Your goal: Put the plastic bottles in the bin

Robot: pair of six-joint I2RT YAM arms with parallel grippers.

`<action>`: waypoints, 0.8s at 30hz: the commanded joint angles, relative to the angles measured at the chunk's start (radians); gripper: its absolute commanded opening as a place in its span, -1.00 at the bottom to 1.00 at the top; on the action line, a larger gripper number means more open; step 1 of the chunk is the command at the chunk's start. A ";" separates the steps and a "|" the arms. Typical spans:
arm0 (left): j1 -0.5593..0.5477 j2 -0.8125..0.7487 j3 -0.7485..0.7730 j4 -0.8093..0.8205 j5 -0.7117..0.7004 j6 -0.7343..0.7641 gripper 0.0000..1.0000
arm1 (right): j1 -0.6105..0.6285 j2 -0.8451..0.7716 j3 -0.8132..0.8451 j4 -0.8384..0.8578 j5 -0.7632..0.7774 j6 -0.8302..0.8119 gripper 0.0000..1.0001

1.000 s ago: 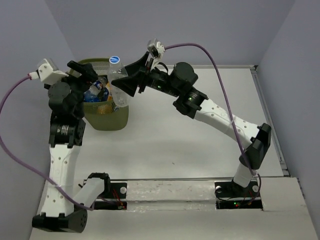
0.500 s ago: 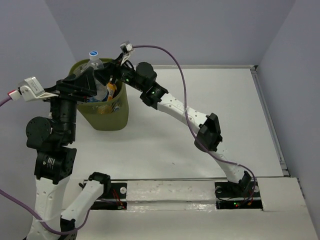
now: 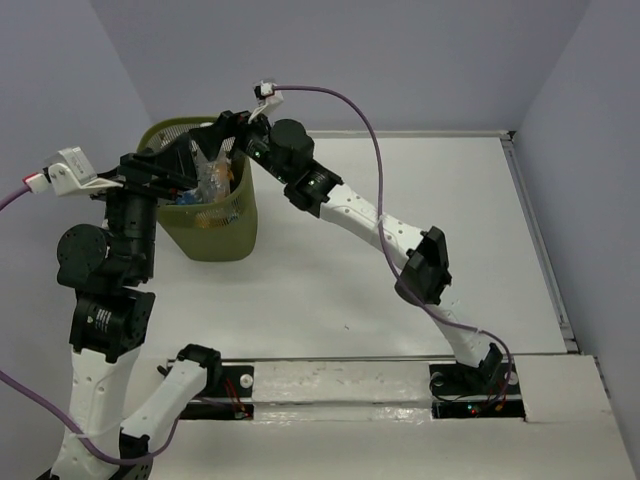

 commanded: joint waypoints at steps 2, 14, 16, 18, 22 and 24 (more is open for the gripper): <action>-0.004 0.033 0.061 0.002 0.018 -0.009 0.98 | 0.009 -0.141 -0.010 -0.006 0.029 -0.113 0.99; -0.006 -0.020 0.016 -0.010 0.206 0.019 0.98 | 0.009 -0.981 -1.140 0.149 0.197 -0.262 0.99; -0.004 -0.056 -0.018 0.001 0.281 0.027 0.98 | 0.009 -1.141 -1.295 0.136 0.197 -0.236 0.99; -0.006 -0.077 -0.073 0.001 0.363 0.031 0.98 | 0.009 -1.369 -1.459 0.058 0.183 -0.204 0.99; -0.004 -0.154 -0.176 -0.020 0.458 0.039 0.98 | 0.019 -1.684 -1.585 -0.214 0.191 -0.103 0.99; -0.004 -0.200 -0.249 -0.045 0.493 0.028 0.98 | 0.019 -1.843 -1.623 -0.388 0.244 -0.065 0.99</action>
